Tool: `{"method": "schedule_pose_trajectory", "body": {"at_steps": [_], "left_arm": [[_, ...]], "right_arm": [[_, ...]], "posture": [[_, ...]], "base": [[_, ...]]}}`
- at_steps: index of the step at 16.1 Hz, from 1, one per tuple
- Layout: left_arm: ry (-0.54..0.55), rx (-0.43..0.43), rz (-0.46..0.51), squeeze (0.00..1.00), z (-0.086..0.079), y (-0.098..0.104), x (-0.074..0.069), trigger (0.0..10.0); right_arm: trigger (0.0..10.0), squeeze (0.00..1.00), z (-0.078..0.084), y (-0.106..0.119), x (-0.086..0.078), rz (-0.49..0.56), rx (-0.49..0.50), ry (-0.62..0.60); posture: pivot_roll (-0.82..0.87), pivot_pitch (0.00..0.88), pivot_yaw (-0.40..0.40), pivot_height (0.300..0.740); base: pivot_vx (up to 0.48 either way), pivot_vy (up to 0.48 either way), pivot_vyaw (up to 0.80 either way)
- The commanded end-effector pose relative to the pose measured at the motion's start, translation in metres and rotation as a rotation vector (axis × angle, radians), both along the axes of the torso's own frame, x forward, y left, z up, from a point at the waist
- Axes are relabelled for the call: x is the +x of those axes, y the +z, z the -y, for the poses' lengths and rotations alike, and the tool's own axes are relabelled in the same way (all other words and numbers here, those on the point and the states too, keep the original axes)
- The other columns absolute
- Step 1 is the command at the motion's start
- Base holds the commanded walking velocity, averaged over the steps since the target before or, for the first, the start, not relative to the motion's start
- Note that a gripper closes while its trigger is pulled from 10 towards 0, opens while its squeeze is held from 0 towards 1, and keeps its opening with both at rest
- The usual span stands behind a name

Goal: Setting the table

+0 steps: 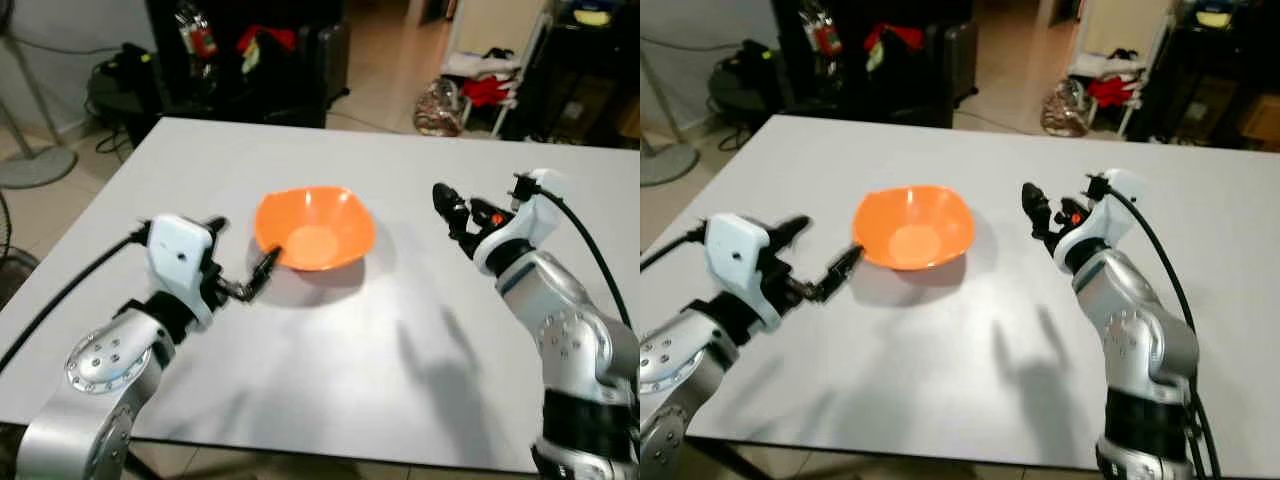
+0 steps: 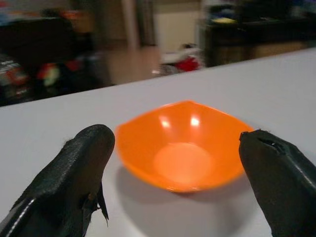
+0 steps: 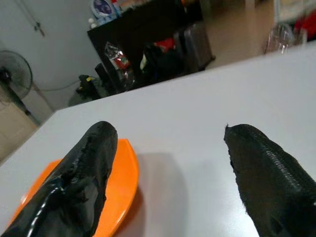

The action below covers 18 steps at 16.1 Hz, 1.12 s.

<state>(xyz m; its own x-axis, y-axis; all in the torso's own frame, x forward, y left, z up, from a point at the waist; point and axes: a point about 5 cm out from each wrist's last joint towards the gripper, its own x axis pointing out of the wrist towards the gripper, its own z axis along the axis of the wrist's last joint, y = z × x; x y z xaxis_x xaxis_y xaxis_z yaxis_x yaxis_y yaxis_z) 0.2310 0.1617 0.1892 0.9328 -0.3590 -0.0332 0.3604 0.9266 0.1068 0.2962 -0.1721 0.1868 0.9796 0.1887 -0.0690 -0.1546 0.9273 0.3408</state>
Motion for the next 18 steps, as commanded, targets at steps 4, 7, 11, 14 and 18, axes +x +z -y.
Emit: {"method": "schedule_pose_trajectory", "body": {"at_steps": [4, 7, 11, 14, 18], "left_arm": [[0.265, 0.046, -0.004, 0.0, -0.017, -0.001, -0.01, 10.0], [0.344, 0.079, 0.049, 0.0, -0.013, 0.0, -0.007, 10.0], [0.224, 0.063, 0.019, 0.0, -0.003, -0.007, 0.01, 10.0], [0.287, 0.06, -0.008, 0.0, -0.008, -0.01, 0.007, 10.0], [0.305, 0.067, -0.004, 0.0, -0.006, -0.016, 0.015, 10.0]], "right_arm": [[10.0, 1.0, -0.032, 0.012, -0.03, 0.162, -0.214, 0.083], [10.0, 1.0, -0.022, -0.002, -0.042, 0.143, -0.298, 0.083], [10.0, 1.0, -0.025, 0.002, -0.046, 0.183, -0.285, 0.045], [10.0, 1.0, -0.015, -0.005, -0.046, 0.141, -0.25, -0.013], [10.0, 1.0, -0.017, -0.005, -0.042, 0.142, -0.292, -0.002]], "posture": [[0.01, 0.046, -0.007, 0.74], [0.0, 0.023, -0.004, 0.74], [-0.04, 0.061, 0.043, 0.74], [-0.05, 0.001, 0.039, 0.74], [-0.07, 0.0, 0.007, 0.74]], "base": [[0.0, 0.0, 0.8], [0.0, 0.0, 0.8], [0.0, 0.0, 0.8], [0.0, 0.0, 0.8], [0.0, 0.0, 0.8]]}}
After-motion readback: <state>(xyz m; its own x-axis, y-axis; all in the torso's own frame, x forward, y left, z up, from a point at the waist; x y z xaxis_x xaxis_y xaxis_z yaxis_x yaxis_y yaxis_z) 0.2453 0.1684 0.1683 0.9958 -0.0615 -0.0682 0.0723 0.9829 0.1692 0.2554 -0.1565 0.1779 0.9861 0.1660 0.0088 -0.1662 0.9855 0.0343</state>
